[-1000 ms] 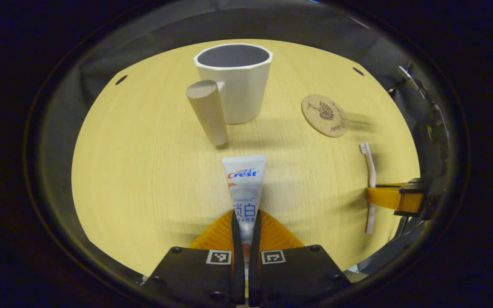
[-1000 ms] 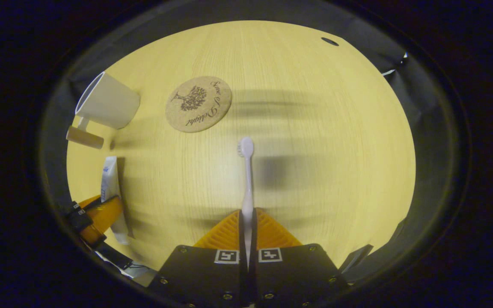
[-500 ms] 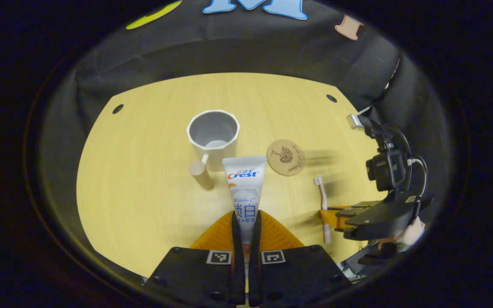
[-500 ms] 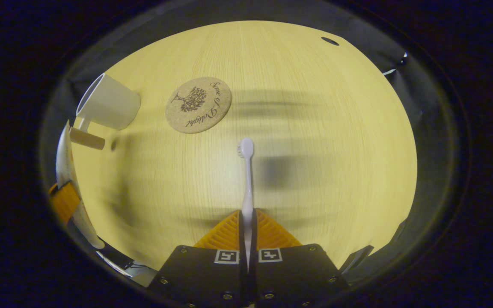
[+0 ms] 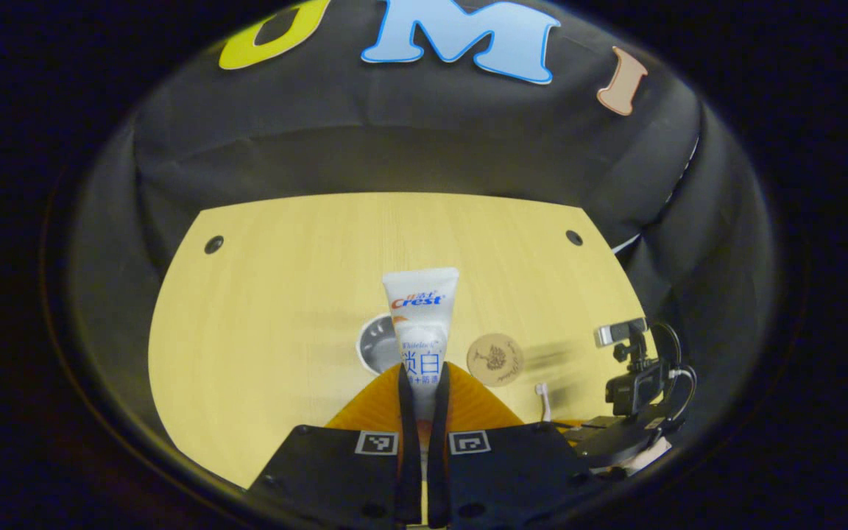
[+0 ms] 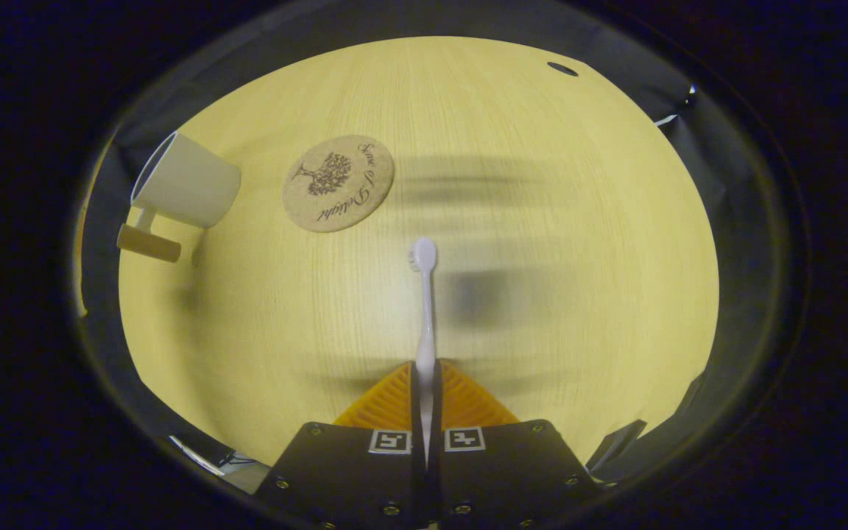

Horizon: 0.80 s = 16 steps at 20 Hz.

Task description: Put the toothbrush and toothpaste on the desktop into the cup, then pick up the cup and place it on the coaster on the desktop.

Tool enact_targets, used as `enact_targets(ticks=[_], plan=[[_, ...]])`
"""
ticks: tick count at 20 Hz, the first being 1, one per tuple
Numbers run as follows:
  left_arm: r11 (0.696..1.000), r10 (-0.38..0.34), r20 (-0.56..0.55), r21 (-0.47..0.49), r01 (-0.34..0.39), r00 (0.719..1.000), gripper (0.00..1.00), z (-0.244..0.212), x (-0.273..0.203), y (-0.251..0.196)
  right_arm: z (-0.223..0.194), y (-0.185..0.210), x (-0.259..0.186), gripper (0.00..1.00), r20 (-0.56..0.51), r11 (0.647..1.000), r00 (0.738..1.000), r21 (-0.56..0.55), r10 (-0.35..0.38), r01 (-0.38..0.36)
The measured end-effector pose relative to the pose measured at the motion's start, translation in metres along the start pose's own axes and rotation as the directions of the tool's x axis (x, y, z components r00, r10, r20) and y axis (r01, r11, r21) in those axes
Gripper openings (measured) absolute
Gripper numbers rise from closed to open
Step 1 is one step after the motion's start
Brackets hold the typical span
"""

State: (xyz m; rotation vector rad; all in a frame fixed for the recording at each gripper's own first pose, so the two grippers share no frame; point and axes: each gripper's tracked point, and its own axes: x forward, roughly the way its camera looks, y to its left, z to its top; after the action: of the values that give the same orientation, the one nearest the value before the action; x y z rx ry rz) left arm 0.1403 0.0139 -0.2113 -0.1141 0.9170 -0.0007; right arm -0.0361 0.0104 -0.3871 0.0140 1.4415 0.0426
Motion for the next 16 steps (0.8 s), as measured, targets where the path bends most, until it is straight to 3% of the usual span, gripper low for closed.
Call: enact_targets(ticks=[5, 8, 9, 16], plan=[[0.999, -0.009, 0.079, 0.035, 0.006, 0.997, 0.11, 0.040, 0.034, 0.007, -0.001, 0.000, 0.001, 0.03, 0.018, 1.000, 1.000, 0.026, 0.006, -0.006], [0.999, -0.039, 0.112, 0.027, 0.037, 0.993, 0.10, 0.046, 0.056, 0.005, 0.000, 0.000, 0.001, 0.06, 0.025, 0.999, 1.000, 0.041, 0.006, -0.007], [0.999, -0.041, 0.127, 0.025, 0.038, 0.991, 0.11, 0.049, 0.062, 0.008, -0.001, 0.000, 0.002, 0.03, 0.028, 0.999, 1.000, 0.044, 0.005, -0.006], [0.997, -0.020, 0.221, 0.072, 0.004, 0.975, 0.11, 0.044, 0.101, 0.024, 0.000, 0.000, 0.002, 0.03, 0.028, 0.998, 1.000, 0.056, -0.008, 0.006]])
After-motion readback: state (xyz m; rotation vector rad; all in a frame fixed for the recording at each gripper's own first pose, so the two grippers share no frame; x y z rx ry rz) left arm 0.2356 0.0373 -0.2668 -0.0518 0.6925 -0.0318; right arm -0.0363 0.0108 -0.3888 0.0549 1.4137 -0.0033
